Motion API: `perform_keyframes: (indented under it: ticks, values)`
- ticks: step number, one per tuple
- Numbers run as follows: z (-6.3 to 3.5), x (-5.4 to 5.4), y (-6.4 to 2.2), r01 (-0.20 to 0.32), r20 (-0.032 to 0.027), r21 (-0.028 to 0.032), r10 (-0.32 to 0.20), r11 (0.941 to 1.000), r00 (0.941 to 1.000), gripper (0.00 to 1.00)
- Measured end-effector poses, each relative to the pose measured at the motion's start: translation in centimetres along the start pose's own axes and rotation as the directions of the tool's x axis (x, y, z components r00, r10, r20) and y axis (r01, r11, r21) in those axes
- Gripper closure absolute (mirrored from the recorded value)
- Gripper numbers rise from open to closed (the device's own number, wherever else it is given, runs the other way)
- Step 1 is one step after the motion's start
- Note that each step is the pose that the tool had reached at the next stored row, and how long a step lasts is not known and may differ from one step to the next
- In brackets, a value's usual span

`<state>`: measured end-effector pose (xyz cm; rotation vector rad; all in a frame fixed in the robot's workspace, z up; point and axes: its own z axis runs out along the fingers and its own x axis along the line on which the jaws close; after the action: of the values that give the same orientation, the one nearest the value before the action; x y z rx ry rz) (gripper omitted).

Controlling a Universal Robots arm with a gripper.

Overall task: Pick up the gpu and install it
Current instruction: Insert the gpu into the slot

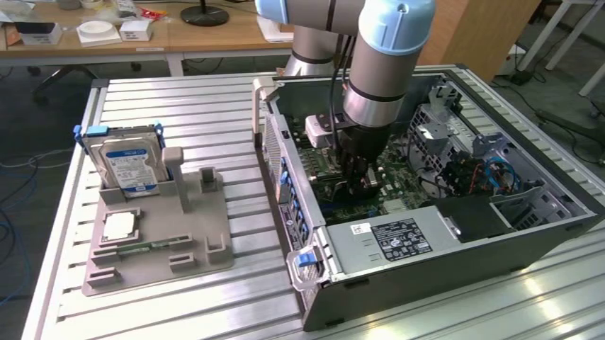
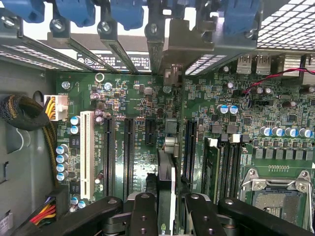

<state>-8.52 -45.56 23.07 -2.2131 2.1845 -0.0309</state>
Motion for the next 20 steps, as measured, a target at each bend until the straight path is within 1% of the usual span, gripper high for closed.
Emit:
perform_keyframes:
  ticks: [1, 2, 3, 4, 5, 13, 20]
  values:
    - [0.10, 0.0, 0.03, -0.001, 0.0032, 0.0002, 0.001, 1.0000, 1.0000, 0.73]
    - [0.09, 0.0, 0.03, -0.001, 0.0022, 0.0009, 0.001, 1.0000, 1.0000, 0.73]
    - [0.06, 0.0, 0.02, -0.001, 0.0011, 0.0007, 0.001, 1.0000, 1.0000, 0.67]
    - [0.01, 0.0, 0.00, 0.000, 0.0003, 0.0002, 0.000, 1.0000, 1.0000, 0.67]
    - [-0.03, 0.0, 0.00, 0.000, -0.0002, 0.0000, 0.000, 1.0000, 1.0000, 0.60]
    - [-0.78, 0.0, -0.03, 0.000, 0.0000, 0.0001, 0.000, 1.0000, 1.0000, 0.60]
    - [-1.93, 0.0, -0.07, 0.000, 0.0000, 0.0002, 0.000, 1.0000, 1.0000, 0.60]
